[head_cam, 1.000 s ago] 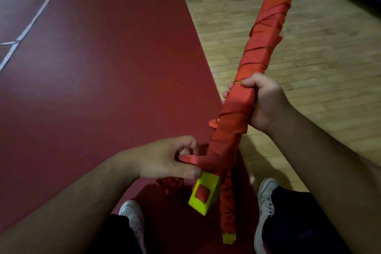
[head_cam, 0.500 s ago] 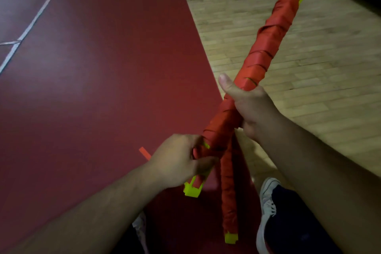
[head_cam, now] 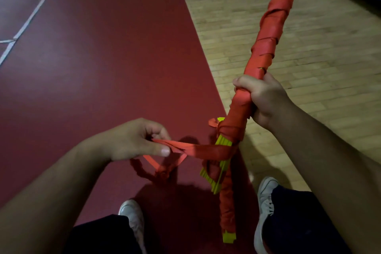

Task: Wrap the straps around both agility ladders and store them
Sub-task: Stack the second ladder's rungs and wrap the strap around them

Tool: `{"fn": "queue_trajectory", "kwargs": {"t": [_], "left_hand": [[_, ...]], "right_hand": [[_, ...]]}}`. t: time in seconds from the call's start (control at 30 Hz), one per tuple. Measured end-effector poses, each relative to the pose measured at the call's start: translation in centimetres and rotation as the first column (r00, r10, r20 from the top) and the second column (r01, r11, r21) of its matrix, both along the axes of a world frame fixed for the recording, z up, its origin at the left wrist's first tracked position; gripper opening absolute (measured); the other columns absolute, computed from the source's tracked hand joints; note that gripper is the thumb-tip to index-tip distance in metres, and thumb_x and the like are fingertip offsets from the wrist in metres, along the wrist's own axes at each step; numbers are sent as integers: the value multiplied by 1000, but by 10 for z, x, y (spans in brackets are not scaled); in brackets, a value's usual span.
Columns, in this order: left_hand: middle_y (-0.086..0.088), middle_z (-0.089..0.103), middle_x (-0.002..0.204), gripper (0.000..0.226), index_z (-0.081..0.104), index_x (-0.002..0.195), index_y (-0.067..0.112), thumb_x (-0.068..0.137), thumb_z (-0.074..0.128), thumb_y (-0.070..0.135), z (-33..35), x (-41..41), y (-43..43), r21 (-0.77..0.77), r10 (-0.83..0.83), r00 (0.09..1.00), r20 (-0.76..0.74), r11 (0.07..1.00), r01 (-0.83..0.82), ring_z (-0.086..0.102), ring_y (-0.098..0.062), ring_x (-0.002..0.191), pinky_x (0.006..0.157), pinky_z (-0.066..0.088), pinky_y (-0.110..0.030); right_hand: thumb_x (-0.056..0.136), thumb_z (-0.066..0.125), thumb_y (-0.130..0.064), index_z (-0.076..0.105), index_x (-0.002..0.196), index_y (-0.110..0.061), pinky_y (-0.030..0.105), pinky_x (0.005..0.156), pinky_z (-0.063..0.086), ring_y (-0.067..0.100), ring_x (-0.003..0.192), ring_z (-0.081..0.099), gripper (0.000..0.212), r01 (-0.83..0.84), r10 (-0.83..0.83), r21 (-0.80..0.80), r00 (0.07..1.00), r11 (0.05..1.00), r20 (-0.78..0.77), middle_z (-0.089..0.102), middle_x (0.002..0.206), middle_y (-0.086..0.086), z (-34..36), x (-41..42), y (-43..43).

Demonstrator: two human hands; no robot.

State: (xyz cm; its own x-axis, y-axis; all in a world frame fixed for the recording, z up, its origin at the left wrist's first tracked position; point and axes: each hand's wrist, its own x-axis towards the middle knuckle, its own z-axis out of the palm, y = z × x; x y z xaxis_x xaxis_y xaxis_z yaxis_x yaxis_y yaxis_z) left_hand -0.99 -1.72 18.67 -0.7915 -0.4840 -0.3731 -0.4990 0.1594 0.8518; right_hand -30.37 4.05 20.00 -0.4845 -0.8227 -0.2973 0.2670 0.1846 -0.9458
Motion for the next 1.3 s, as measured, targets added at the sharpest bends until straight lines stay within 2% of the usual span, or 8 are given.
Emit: {"fn": "queue_trajectory", "kwargs": {"t": [0.3,0.43,0.53,0.73,0.87,1.0,1.13,1.3], "left_hand": [[1,65,71,6,67,81,16,77,64,20,-13,38,-29,-818,398,912,104,556,-149,64,-31,72,61,44,-34],[-7,69,78,25,65,89,14,78,73,-7,-12,45,-34,-374,341,937,76,881,-290,66,-20,67,63,53,-29],[-6,70,72,37,72,77,12,65,89,42,-10,61,-35,-70,155,966,208,987,-143,63,-12,68,66,49,-20],[7,72,72,17,75,70,35,82,76,46,-7,54,-47,-612,368,875,314,783,-110,69,-19,72,70,52,-33],[-13,76,82,27,74,92,7,96,61,30,8,44,-37,-94,443,806,392,891,-444,62,-16,48,44,47,-21],[-18,73,102,20,68,92,4,96,50,-4,7,32,-32,247,765,644,17,620,-744,70,-30,87,68,59,-23],[-8,69,113,22,72,94,12,82,58,0,44,34,-45,-600,429,694,-577,353,-717,61,-27,118,104,48,-39],[-11,69,112,29,72,95,7,81,51,22,40,40,-45,-810,344,881,-325,380,-447,62,-26,111,98,45,-34]], "right_hand": [[70,76,-12,60,94,-18,44,68,52,24,72,58,30,-59,57,-18,994,998,-90,61,83,6,5,-6,7],[62,79,-18,60,94,-22,45,63,55,26,70,58,37,-101,105,40,985,994,-136,59,85,7,-1,-6,12],[68,81,-15,60,92,-25,41,63,55,23,69,60,34,-94,109,69,963,993,-248,61,84,3,-3,-10,16],[57,80,-23,60,92,-26,50,67,57,27,72,60,41,-83,96,72,976,994,-198,61,85,5,-2,-6,15],[59,79,-21,60,92,-23,42,61,55,26,71,59,39,-102,113,75,980,992,-162,61,87,7,0,-3,15],[72,79,-11,59,99,-18,32,50,52,21,66,59,34,-120,128,64,983,991,-133,59,87,8,-2,4,17],[74,76,-10,56,104,-10,37,54,53,23,60,57,36,-114,114,-30,994,993,-4,56,80,10,2,10,14],[73,76,-12,58,101,-14,41,61,54,23,61,60,33,-84,84,1,995,996,-57,60,85,9,0,7,12]]}}
